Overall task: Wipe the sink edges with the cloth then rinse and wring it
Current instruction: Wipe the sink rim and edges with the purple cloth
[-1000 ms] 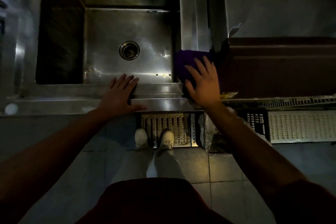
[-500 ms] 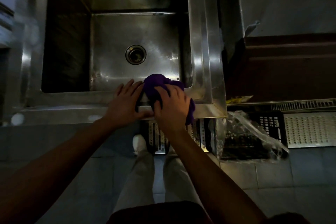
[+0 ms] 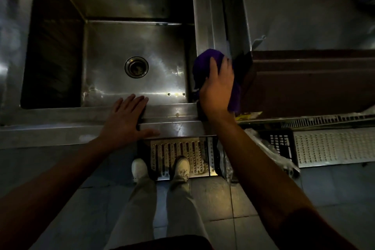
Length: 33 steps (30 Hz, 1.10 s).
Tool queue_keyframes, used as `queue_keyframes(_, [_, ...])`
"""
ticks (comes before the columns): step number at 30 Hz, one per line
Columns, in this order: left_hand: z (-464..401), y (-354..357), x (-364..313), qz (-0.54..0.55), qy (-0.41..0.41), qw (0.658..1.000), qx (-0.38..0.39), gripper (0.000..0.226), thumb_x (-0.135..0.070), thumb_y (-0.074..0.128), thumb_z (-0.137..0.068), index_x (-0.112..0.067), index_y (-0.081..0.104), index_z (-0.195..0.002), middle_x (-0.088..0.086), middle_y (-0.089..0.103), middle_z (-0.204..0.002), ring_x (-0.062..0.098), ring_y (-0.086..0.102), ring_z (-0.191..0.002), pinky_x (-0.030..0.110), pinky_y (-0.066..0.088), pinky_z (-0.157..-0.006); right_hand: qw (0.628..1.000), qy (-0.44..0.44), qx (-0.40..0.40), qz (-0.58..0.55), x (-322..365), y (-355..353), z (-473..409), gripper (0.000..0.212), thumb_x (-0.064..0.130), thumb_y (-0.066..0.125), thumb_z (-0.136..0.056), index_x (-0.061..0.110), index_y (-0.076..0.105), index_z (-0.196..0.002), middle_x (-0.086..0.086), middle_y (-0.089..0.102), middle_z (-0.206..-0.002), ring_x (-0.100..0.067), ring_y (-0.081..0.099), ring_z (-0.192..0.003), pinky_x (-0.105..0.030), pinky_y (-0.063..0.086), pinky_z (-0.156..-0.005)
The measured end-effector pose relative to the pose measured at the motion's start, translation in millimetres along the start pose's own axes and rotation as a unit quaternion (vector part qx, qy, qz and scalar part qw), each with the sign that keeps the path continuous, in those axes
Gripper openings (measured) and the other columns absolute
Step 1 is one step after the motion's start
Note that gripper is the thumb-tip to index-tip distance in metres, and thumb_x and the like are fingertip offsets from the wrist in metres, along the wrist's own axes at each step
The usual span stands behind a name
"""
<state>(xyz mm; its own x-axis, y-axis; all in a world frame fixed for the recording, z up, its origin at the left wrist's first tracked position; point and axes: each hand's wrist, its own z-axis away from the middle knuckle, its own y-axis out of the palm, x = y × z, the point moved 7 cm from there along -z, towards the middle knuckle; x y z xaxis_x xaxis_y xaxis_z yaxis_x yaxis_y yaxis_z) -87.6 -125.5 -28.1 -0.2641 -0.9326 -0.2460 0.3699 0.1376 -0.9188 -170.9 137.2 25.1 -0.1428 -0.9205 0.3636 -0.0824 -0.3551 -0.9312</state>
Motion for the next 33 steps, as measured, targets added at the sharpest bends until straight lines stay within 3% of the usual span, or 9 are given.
queue_keyframes(2, [1, 1, 1, 0.001, 0.001, 1.000, 0.002, 0.122, -0.100, 0.015, -0.066, -0.020, 0.017, -0.158, 0.004, 0.021, -0.165, 0.022, 0.011, -0.153, 0.045, 0.003, -0.124, 0.999, -0.011, -0.007, 0.034, 3, 6, -23, 0.056, 0.018, 0.053, -0.091, 0.015, 0.045, -0.146, -0.026, 0.030, -0.157, -0.043, 0.027, -0.146, -0.053, 0.025, -0.118])
queue_keyframes(6, [1, -1, 0, 0.010, 0.007, 1.000, 0.005, 0.121, -0.100, 0.016, -0.067, -0.019, 0.020, -0.157, 0.006, 0.024, -0.164, 0.023, 0.013, -0.153, 0.047, 0.006, -0.124, 0.994, 0.012, 0.042, 0.105, 3, 9, -37, 0.055, 0.030, 0.046, -0.096, 0.024, 0.037, -0.150, -0.021, 0.032, -0.157, -0.038, 0.029, -0.144, -0.051, 0.027, -0.113])
queue_keyframes(10, [3, -7, -4, 0.015, 0.007, 1.000, 0.002, 0.118, -0.098, 0.019, -0.069, -0.019, 0.021, -0.157, 0.006, 0.025, -0.164, 0.024, 0.014, -0.152, 0.047, 0.006, -0.124, 0.993, 0.003, 0.032, 0.110, -9, 3, 24, 0.055, 0.038, 0.048, -0.093, 0.027, 0.041, -0.147, -0.016, 0.037, -0.155, -0.036, 0.035, -0.140, -0.051, 0.034, -0.103])
queue_keyframes(18, [3, -7, -3, 0.027, 0.008, 1.000, 0.009, 0.125, -0.100, 0.016, -0.064, -0.019, 0.017, -0.158, 0.006, 0.020, -0.165, 0.023, 0.011, -0.153, 0.046, 0.005, -0.124, 0.999, 0.017, -0.003, 0.042, -5, 9, 126, 0.047, 0.035, 0.050, -0.092, 0.022, 0.054, -0.137, -0.012, 0.057, -0.138, -0.032, 0.049, -0.129, -0.050, 0.035, -0.107])
queue_keyframes(22, [8, -21, 4, 0.150, -0.006, 0.988, 0.033, 0.124, -0.089, 0.052, -0.065, -0.015, 0.016, -0.158, 0.008, 0.017, -0.165, 0.026, 0.008, -0.153, 0.045, 0.010, -0.124, 0.999, 0.018, 0.034, 0.034, 44, 28, 132, 0.046, 0.039, 0.053, -0.089, 0.025, 0.055, -0.133, -0.014, 0.060, -0.130, -0.035, 0.054, -0.117, -0.051, 0.040, -0.100])
queue_keyframes(25, [26, -45, 37, 0.197, -0.021, 0.979, -0.046, 0.093, -0.067, 0.056, -0.079, -0.017, 0.032, -0.153, 0.007, 0.029, -0.161, 0.023, 0.016, -0.152, 0.046, 0.018, -0.122, 0.998, -0.036, 0.048, -0.002, 61, 27, 125, 0.046, 0.036, 0.061, -0.088, 0.025, 0.057, -0.132, -0.013, 0.061, -0.126, -0.033, 0.056, -0.113, -0.048, 0.041, -0.098])
queue_keyframes(27, [47, -56, 81, 0.163, -0.052, 0.978, -0.121, 0.073, -0.056, 0.048, -0.085, -0.015, 0.046, -0.146, 0.012, 0.042, -0.154, 0.028, 0.026, -0.148, 0.047, 0.023, -0.119, 0.996, -0.062, 0.055, -0.046, 52, 7, 116, 0.045, 0.035, 0.061, -0.089, 0.025, 0.058, -0.132, -0.007, 0.063, -0.124, -0.027, 0.056, -0.114, -0.043, 0.039, -0.101])
queue_keyframes(30, [79, -55, 142, 0.095, -0.098, 0.972, -0.191, 0.057, -0.044, 0.044, -0.095, -0.006, 0.056, -0.135, 0.020, 0.052, -0.142, 0.035, 0.035, -0.142, 0.046, 0.026, -0.116, 0.997, -0.073, 0.010, -0.015, 11, -34, 90, 0.042, 0.040, 0.057, -0.090, 0.028, 0.059, -0.130, -0.001, 0.066, -0.118, -0.020, 0.056, -0.112, -0.035, 0.034, -0.101])
queue_keyframes(33, [100, -38, 167, 0.042, -0.114, 0.973, -0.197, 0.056, -0.041, 0.037, -0.101, -0.004, 0.052, -0.139, 0.021, 0.050, -0.144, 0.038, 0.033, -0.143, 0.047, 0.021, -0.118, 0.998, -0.064, 0.009, 0.008, -25, -33, 76, 0.044, 0.042, 0.052, -0.091, 0.024, 0.060, -0.130, -0.005, 0.065, -0.127, -0.025, 0.049, -0.130, -0.048, 0.032, -0.112])
